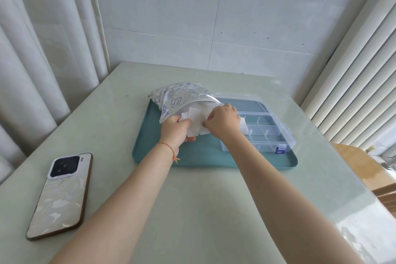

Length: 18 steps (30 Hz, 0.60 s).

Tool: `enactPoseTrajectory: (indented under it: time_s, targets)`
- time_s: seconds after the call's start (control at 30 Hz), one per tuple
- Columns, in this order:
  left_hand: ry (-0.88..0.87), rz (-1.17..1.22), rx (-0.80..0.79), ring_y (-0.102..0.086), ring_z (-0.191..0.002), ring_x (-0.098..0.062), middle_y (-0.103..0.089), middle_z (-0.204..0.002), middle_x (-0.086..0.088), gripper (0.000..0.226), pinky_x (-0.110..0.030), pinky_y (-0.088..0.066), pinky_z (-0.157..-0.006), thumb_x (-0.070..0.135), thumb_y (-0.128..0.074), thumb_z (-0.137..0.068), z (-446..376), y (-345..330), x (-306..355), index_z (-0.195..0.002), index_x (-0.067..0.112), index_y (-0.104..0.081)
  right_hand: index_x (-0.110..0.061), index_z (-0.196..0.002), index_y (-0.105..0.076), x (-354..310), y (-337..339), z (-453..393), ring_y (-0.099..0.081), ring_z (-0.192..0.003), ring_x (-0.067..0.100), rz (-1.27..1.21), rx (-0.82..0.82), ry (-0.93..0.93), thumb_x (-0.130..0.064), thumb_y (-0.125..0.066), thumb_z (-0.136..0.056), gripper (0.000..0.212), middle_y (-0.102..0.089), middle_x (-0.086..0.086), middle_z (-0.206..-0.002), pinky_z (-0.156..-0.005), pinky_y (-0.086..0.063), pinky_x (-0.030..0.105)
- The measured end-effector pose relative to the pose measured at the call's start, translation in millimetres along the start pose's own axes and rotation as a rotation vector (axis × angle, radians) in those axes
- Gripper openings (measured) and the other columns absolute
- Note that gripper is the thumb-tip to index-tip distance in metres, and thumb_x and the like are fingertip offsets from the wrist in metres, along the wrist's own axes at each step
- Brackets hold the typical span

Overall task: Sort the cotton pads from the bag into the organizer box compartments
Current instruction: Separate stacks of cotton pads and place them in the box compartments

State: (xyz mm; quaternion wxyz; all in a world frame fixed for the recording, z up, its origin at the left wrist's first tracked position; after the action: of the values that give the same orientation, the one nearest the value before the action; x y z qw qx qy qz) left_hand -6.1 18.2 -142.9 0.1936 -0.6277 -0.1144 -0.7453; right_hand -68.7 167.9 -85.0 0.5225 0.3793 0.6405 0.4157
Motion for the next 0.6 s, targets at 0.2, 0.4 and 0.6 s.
enactPoseTrajectory:
  time_s: [0.2,0.4,0.6]
  targets:
    - [0.004,0.040,-0.016,-0.063,-0.079,-0.027,-0.064,-0.105,-0.015,0.013,-0.028,-0.054,-0.045,0.007,-0.054,-0.091,1.1,0.0,0.7,-0.095,0.009,-0.066,-0.016,-0.069,-0.060,4.1,25.7,10.8,-0.055,-0.074,0.017,-0.268,-0.104,0.010,-0.017,-0.068,-0.080,0.015,-0.061,-0.001,-0.072,-0.058,-0.045,0.025]
    - [-0.037,0.035,-0.066,-0.061,-0.080,-0.029,-0.060,-0.085,-0.008,0.018,-0.030,-0.056,-0.047,0.003,-0.053,-0.092,12.2,-9.1,14.3,-0.082,0.011,-0.065,-0.011,-0.091,-0.071,24.6,69.5,25.0,-0.043,-0.056,0.011,-0.587,-0.125,0.011,-0.013,-0.070,-0.086,0.005,-0.058,-0.001,-0.071,-0.045,-0.034,0.014]
    - [-0.027,0.032,-0.295,-0.070,-0.074,-0.032,-0.070,-0.091,-0.016,0.018,-0.031,-0.058,-0.053,0.003,-0.050,-0.096,28.6,-42.4,36.3,-0.096,0.010,-0.066,-0.012,-0.085,-0.073,31.5,75.8,27.3,-0.052,-0.052,0.006,-0.734,-0.247,0.114,-0.017,-0.070,-0.089,0.007,-0.065,-0.002,-0.067,-0.059,-0.043,0.023]
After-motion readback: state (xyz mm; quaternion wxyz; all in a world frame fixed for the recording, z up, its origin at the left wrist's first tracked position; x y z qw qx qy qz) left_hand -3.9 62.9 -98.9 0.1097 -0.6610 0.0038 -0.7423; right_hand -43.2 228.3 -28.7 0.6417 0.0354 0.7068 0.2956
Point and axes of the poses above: each hand's wrist, its own z-axis away from the middle knuckle, its own y-axis out of the back of the hand, x = y × z, the point moved 10 cm from there along -z, towards the middle knuckle
